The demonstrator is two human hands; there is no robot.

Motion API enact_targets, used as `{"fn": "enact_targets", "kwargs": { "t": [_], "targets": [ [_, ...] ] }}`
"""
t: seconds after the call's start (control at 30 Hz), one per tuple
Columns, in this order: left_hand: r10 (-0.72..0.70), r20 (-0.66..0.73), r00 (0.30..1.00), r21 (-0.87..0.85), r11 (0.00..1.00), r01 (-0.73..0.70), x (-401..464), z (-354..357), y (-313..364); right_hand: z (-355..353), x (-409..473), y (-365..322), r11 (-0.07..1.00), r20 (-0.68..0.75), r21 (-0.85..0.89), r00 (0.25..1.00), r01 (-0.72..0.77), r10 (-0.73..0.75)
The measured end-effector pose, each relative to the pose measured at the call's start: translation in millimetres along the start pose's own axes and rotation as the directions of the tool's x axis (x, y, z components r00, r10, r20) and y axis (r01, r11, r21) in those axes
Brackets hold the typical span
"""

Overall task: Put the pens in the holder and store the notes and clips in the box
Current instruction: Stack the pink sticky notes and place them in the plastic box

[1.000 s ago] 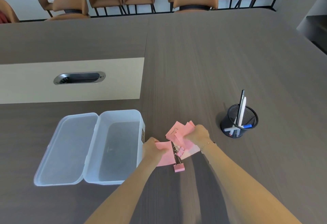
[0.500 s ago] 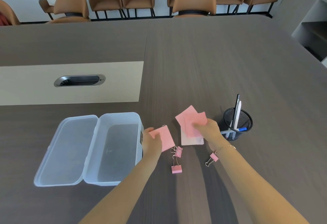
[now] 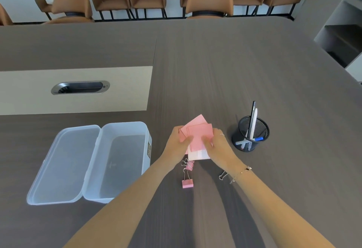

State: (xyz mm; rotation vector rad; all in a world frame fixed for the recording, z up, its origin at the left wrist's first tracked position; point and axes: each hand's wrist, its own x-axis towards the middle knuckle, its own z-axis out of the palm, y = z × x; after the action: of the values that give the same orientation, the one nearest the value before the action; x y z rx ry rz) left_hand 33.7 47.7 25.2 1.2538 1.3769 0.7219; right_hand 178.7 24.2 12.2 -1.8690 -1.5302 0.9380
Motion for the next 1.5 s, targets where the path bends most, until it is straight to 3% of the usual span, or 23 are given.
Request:
{"fn": "enact_targets", "kwargs": {
  "t": [0.13, 0.27, 0.37, 0.6, 0.77, 0.97, 1.3, 1.5],
  "targets": [
    [0.067, 0.057, 0.996, 0.058, 0.996, -0.071, 5, 6, 2, -17, -5, 9, 0.977, 0.04, 0.197, 0.997, -0.078, 0.072],
    [0.175, 0.123, 0.977, 0.185, 0.963, -0.196, 10, 15, -5, -26, -8, 26, 0.985, -0.041, 0.147, 0.994, -0.092, 0.099],
    [0.154, 0.058, 0.986, 0.29, 0.943, -0.164, 17, 23, -17, -22, -8, 37, 0.981, -0.059, 0.162, 0.992, -0.102, 0.113],
    [0.08, 0.146, 0.986, 0.179, 0.978, -0.106, 16, 40, -30, -14, -4, 48, 0.98, 0.025, 0.141, 0.99, -0.144, 0.142],
    [0.096, 0.124, 0.988, 0.252, 0.96, -0.125, 23, 46, -33, -22, 1, 57, 0.984, 0.001, 0.098, 0.989, -0.147, 0.147],
    [0.058, 0.131, 0.99, 0.299, 0.95, -0.095, 33, 39, -27, -15, 0, 55, 0.987, -0.046, -0.138, 0.996, -0.087, 0.082],
    [0.131, 0.186, 0.974, 0.285, 0.941, -0.181, 36, 33, -17, -11, 3, 35, 0.987, -0.118, 0.094, 0.983, -0.127, 0.138],
    [0.146, 0.175, 0.974, 0.364, 0.909, -0.202, 38, 31, -20, -9, 0, 44, 0.987, -0.122, 0.064, 0.981, -0.147, 0.154]
  ]
}}
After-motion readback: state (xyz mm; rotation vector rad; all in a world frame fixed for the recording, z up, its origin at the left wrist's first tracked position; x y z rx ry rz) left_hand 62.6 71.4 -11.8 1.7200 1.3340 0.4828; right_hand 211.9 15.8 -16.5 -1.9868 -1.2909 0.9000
